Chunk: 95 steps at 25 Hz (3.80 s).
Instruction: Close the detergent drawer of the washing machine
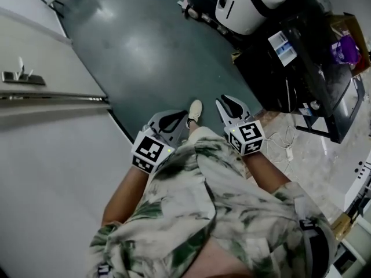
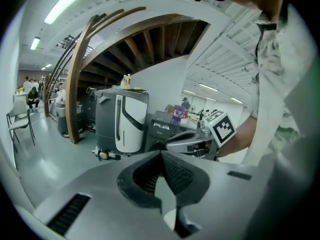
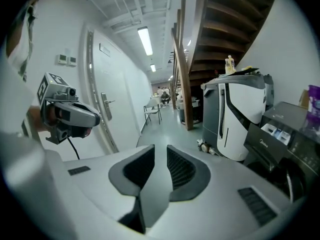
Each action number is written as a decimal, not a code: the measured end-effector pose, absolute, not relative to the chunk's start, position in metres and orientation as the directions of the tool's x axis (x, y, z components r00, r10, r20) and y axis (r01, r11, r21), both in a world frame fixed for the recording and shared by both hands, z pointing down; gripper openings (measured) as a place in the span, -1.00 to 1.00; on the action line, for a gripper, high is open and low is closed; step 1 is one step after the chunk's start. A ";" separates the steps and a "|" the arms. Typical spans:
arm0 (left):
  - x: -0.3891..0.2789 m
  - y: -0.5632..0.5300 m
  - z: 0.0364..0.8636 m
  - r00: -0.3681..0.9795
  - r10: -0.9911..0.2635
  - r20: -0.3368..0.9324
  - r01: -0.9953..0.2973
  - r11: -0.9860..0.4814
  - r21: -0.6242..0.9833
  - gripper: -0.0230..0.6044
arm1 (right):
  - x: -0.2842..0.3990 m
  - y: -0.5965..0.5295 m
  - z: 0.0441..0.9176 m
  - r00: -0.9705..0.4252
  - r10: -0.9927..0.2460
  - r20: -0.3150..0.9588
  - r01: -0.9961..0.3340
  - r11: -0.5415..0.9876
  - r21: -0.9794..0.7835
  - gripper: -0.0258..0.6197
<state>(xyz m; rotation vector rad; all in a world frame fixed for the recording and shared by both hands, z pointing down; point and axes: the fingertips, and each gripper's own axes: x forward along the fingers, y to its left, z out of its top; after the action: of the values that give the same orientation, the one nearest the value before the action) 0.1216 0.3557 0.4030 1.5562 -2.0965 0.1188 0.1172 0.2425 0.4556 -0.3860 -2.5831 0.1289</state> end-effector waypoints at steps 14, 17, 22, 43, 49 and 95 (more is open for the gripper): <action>-0.010 0.197 0.382 0.032 -0.900 0.435 -0.971 0.076 0.228 -0.85 | 0.020 0.086 0.452 -0.878 0.037 0.477 -0.036 0.989 -0.144 -0.63; -0.026 0.170 0.387 0.121 -0.891 0.439 -0.970 -0.013 0.242 -0.85 | 0.015 0.058 0.461 -0.870 -0.052 0.491 -0.138 0.980 -0.141 -0.63; -0.056 0.125 0.395 0.307 -0.846 0.436 -0.940 -0.197 0.279 -0.85 | 0.006 0.021 0.478 -0.825 -0.217 0.521 -0.315 0.943 -0.107 -0.63; -0.155 0.042 0.408 0.696 -0.578 0.426 -0.717 -0.594 0.365 -0.85 | -0.014 -0.085 0.533 -0.462 -0.742 0.486 -0.870 0.485 -0.086 -0.55; -0.154 -0.001 0.405 0.691 -0.569 0.445 -0.719 -0.604 0.344 -0.85 | -0.002 -0.136 0.550 -0.414 -0.770 0.485 -0.894 0.445 -0.056 -0.53; -0.143 -0.113 0.413 0.689 -0.564 0.455 -0.723 -0.578 0.378 -0.85 | 0.010 -0.226 0.578 -0.370 -0.742 0.559 -0.902 0.430 -0.025 -0.53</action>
<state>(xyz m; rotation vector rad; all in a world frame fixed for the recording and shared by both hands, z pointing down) -0.1430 -0.1131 0.4129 2.3548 -0.9857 0.3872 0.0099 -0.2257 0.5780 1.3873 -2.2176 0.4548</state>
